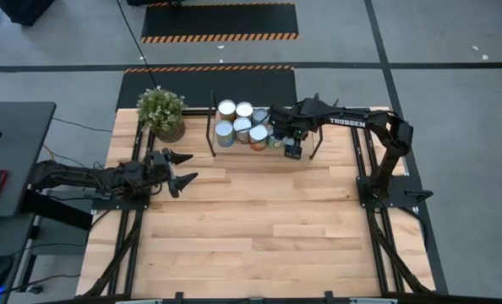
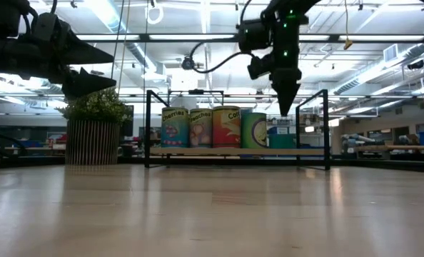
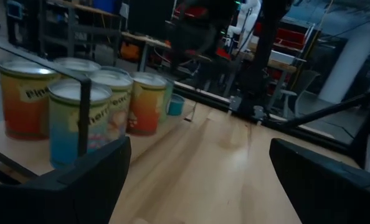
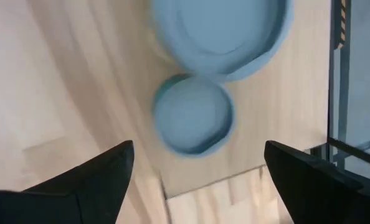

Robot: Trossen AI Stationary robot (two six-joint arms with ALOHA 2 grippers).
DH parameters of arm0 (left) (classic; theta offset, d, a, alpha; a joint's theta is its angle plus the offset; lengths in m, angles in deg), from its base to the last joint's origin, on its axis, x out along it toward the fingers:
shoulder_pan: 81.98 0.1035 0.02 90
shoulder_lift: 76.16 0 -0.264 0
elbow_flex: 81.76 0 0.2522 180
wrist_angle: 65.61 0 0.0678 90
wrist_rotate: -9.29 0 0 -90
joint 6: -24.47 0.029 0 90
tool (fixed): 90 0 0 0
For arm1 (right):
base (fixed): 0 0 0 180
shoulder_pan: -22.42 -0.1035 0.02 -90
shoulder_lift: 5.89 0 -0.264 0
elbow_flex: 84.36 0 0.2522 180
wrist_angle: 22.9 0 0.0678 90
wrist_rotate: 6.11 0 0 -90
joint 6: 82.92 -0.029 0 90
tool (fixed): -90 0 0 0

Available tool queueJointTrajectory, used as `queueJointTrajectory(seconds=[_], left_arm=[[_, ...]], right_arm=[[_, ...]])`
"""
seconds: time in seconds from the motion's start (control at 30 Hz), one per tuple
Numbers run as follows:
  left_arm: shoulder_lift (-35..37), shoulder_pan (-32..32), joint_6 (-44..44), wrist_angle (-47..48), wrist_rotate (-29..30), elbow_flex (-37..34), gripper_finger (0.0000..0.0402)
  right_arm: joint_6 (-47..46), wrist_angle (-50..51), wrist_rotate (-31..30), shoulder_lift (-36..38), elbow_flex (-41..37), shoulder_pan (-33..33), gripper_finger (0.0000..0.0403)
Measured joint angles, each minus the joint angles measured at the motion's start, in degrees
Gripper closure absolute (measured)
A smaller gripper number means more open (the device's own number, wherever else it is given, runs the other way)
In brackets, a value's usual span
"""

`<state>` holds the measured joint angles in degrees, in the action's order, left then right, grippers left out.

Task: Pick and place cans onto a shelf
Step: Return to Home Position

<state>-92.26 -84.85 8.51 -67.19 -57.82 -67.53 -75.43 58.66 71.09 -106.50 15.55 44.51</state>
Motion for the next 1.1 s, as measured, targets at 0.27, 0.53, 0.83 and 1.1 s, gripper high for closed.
queueJointTrajectory(seconds=[0.27,0.53,0.83,1.1], left_arm=[[1.22,0.00,3.48,-1.67,0.79,0.00,0.0012],[7.49,0.00,8.06,-1.00,1.26,0.00,0.0012],[16.15,0.02,11.51,3.06,6.97,0.00,0.0012],[15.85,0.02,11.61,3.09,11.02,0.00,0.0012]], right_arm=[[-5.49,-2.84,-0.87,8.53,-4.01,-8.06,0.0035],[-13.28,-17.50,0.55,22.86,-19.59,-14.81,0.0035],[-19.47,-36.38,0.97,39.72,-40.19,-22.47,0.0035],[-19.04,-63.91,-0.14,52.10,-58.68,-25.39,0.0035]])
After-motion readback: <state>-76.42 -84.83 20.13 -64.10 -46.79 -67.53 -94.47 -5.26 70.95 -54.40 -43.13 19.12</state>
